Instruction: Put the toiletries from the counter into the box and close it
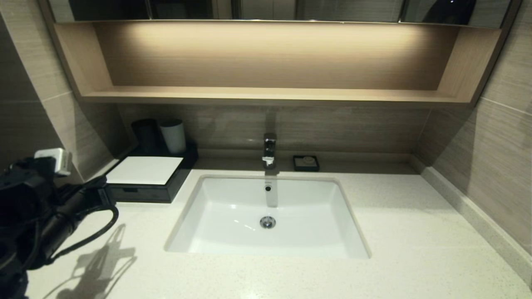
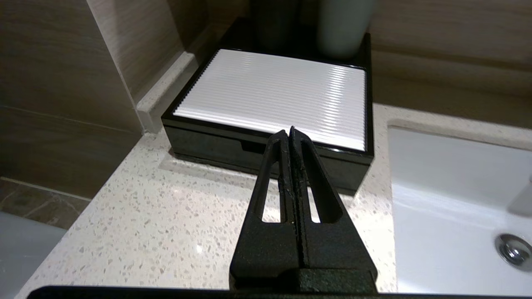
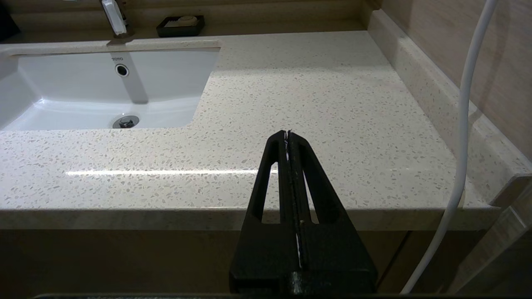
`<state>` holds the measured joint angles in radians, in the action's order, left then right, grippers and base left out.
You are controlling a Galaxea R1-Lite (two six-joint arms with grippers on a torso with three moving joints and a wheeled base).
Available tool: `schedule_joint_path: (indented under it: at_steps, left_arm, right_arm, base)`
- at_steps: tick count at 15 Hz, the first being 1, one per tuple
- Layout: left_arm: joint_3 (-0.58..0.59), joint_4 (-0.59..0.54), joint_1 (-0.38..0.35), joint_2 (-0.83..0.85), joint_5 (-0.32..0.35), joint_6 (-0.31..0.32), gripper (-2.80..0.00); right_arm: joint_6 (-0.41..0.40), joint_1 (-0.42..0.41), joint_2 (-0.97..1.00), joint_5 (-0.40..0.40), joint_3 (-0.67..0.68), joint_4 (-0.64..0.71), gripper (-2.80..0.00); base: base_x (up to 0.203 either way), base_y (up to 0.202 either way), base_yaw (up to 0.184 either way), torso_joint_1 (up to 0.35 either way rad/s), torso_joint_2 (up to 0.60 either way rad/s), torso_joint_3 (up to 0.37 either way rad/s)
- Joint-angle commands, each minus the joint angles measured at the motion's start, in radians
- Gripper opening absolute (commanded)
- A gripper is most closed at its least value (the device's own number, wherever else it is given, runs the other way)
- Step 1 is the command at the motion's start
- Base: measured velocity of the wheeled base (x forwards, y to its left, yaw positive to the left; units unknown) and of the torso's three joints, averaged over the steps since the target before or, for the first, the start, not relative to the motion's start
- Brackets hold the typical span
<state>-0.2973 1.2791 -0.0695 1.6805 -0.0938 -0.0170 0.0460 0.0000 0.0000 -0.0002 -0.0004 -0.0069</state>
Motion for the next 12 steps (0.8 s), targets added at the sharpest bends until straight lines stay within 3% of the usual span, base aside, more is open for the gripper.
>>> schedule_joint_path:
  at_steps: [1, 4, 7, 12]
  left_arm:
    - [0.089, 0.009, 0.035, -0.139, -0.002, 0.007, -2.8]
    - [0.186, 0.008, 0.094, -0.278, -0.009, 0.04, -2.8]
    - [0.286, 0.054, 0.115, -0.338, -0.076, 0.08, -2.8]
    - [0.299, -0.022, 0.115, -0.489, -0.081, 0.08, -2.8]
  right_arm:
    - [0.002, 0.0, 0.002, 0.0, 0.0, -0.001, -2.8]
    - [0.0, 0.0, 0.002, 0.0, 0.0, -0.001, -2.8]
    - [0.002, 0.0, 0.002, 0.0, -0.001, -0.001, -2.8]
    - [0.002, 0.0, 0.002, 0.0, 0.0, -0.001, -2.8]
  base:
    - [0.0, 0.0, 0.0, 0.0, 0.0, 0.0]
    - [0.0, 0.0, 0.0, 0.0, 0.0, 0.0]
    - [0.0, 0.0, 0.0, 0.0, 0.0, 0.0]
    - [0.0, 0.0, 0.0, 0.0, 0.0, 0.0]
